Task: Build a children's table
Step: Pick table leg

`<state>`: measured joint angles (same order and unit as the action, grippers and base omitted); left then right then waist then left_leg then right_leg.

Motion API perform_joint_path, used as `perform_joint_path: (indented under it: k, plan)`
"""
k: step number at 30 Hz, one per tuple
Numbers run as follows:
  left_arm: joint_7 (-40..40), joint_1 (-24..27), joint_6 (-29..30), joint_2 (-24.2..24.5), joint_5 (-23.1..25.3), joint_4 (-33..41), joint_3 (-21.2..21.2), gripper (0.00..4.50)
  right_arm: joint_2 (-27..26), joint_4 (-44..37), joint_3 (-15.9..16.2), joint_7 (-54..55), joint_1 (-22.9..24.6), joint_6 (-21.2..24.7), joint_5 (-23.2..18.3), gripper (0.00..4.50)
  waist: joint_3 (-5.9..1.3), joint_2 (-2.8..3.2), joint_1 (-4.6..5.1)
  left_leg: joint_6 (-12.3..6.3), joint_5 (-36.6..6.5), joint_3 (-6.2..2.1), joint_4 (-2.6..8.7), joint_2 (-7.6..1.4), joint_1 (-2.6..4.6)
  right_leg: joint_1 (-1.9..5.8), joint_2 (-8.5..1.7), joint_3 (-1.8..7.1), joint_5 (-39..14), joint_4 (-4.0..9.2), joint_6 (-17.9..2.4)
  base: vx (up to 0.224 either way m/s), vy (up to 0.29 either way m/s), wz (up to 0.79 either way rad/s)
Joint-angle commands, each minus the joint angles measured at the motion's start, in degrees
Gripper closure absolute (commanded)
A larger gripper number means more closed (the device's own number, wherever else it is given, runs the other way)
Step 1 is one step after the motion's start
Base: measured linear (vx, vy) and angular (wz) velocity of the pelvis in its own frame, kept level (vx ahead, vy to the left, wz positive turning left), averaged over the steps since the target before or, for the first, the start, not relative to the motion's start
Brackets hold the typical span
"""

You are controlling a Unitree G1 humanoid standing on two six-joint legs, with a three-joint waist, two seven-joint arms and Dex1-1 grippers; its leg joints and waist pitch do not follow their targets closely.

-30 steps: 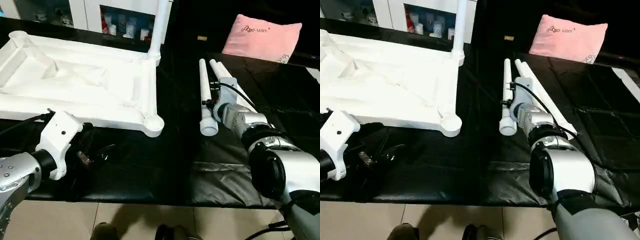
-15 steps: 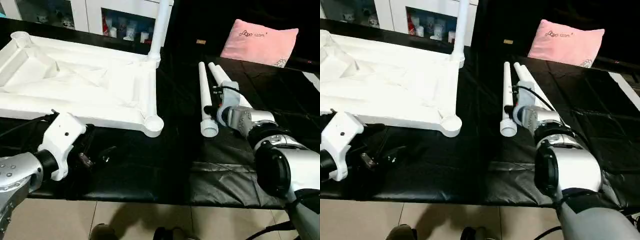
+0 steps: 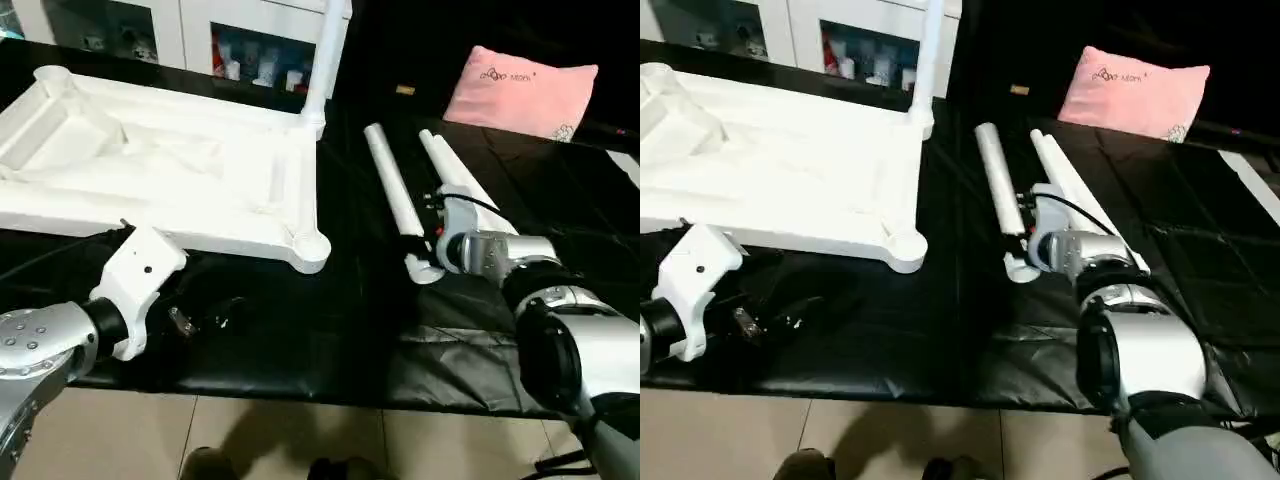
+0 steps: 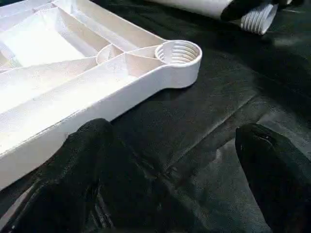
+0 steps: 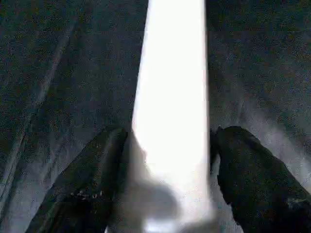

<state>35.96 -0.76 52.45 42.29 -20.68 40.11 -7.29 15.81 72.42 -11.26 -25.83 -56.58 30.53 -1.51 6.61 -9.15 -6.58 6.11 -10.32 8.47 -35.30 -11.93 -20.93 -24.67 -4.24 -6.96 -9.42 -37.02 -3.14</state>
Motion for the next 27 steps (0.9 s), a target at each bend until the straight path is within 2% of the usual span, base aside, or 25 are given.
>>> perform_joint_path:
  k: [1,2,3,6,7,8,13,16,18,20,21,22,27]
  plan:
    - [0.4,-0.9,-0.5,0.5,-0.5,0.0,1.0,0.0,1.9,-3.3,1.4,-2.5,2.8,4.9,0.1,0.92,-4.91,3.02,-0.1,3.45,-15.1,-0.22,4.37,-1.16,0.26,3.81,-3.83,3.59,-18.8,4.84,-6.0,0.0,0.0,0.0]
    - [0.4,-0.9,-0.5,0.5,-0.5,0.0,1.0,0.0,1.9,-3.3,1.4,-2.5,2.8,4.9,0.1,0.72,-4.99,2.89,-0.12,3.76,-15.0,-0.29,4.34,-1.27,0.18,3.83,-3.96,3.56,-18.7,4.62,-6.1,0.0,0.0,0.0]
    - [0.3,-1.0,-0.5,0.6,-0.6,0.0,1.1,0.0,2.1,-5.2,1.8,-3.0,3.6,6.2,-0.1,0.72,-4.95,2.84,-0.13,3.7,-15.0,-0.3,4.39,-1.21,0.13,3.92,-3.9,3.52,-19.0,4.71,-6.0,0.0,0.0,0.0]
    - [0.5,-1.2,-0.6,0.9,-0.7,-0.1,1.2,0.0,2.6,-12.0,2.4,-3.4,5.9,10.2,-0.9,0.48,-4.93,2.97,-0.23,3.77,-15.1,-0.32,4.38,-1.19,0.25,3.89,-3.99,3.56,-19.9,4.93,-5.4,0.0,0.0,0.0]
    - [0.6,-1.4,-0.7,0.9,-0.7,-0.3,1.3,0.0,2.8,-14.0,2.5,-3.6,6.4,11.2,-1.1,0.42,-4.88,3.34,-0.24,3.85,-15.3,-0.38,4.4,-1.13,0.24,3.85,-4.04,3.52,-20.8,5.03,-5.2,0.0,0.0,0.0]
    - [0.6,-1.4,-0.7,0.9,-0.7,-0.3,1.3,0.0,2.8,-14.0,2.5,-3.6,6.4,11.2,-1.1,0.35,-4.95,3.1,-0.14,3.77,-15.3,-0.33,4.36,-1.11,0.24,3.85,-3.99,3.49,-20.9,5.12,-5.1,0.0,0.0,0.0]
    - [0.8,-1.9,-1.0,1.2,-0.6,-1.0,1.7,0.0,2.8,-14.4,2.4,-3.3,5.8,11.0,-1.2,0.03,-5.02,3.05,-0.17,3.35,-14.6,-0.29,4.28,-1.07,0.13,3.81,-4.16,3.46,-22.8,5.24,-4.5,0.0,0.0,0.0]
    - [0.7,-1.7,-1.0,1.4,-0.8,-0.8,1.5,0.0,2.5,-15.9,2.3,-3.1,6.1,12.1,-1.8,0.03,-5.07,2.94,-0.13,3.31,-14.1,-0.27,4.25,-1.08,0.09,3.83,-4.11,3.44,-22.8,5.21,-4.3,0.0,0.0,0.0]
    - [0.5,-1.5,-0.8,1.5,-0.8,-0.6,1.3,0.0,2.5,-16.6,2.1,-2.8,6.7,12.9,-2.2,0.03,-5.02,2.43,-0.06,3.24,-13.6,-0.21,4.28,-1.09,-0.02,3.81,-4.11,3.45,-23.1,5.26,-3.7,0.0,0.0,0.0]
    - [0.4,-1.2,-0.7,1.6,-0.7,-0.4,1.0,0.0,2.3,-16.2,2.0,-2.5,7.1,12.7,-2.2,0.32,-5.04,2.53,-0.07,3.25,-13.5,-0.19,4.27,-1.09,0.07,3.72,-4.13,3.46,-23.3,5.23,-3.6,0.0,0.0,0.0]
    - [0.3,-1.0,-0.7,1.6,-0.6,-0.3,1.0,0.0,2.2,-16.0,2.1,-2.4,7.4,12.3,-2.1,0.32,-5.03,2.61,-0.11,3.29,-13.6,-0.19,4.29,-1.1,0.09,3.7,-4.16,3.47,-23.3,5.28,-3.6,0.0,0.0,0.0]
    - [0.3,-1.0,-0.7,1.6,-0.6,-0.3,1.0,0.0,2.2,-16.0,2.1,-2.4,7.4,12.3,-2.1,0.43,-5.08,2.37,-0.1,3.26,-13.5,-0.16,4.27,-1.11,0.1,3.72,-4.14,3.46,-23.3,5.3,-3.5,0.0,0.0,0.0]
    - [0.1,-1.1,-0.1,1.3,-1.3,-0.2,1.1,0.0,2.0,-15.9,2.4,-2.2,8.2,12.1,-2.1,0.86,-5.24,2.32,-0.08,3.29,-13.1,-0.14,4.16,-0.98,-0.06,3.84,-4.22,3.41,-24.2,5.36,-2.9,0.0,0.0,0.0]
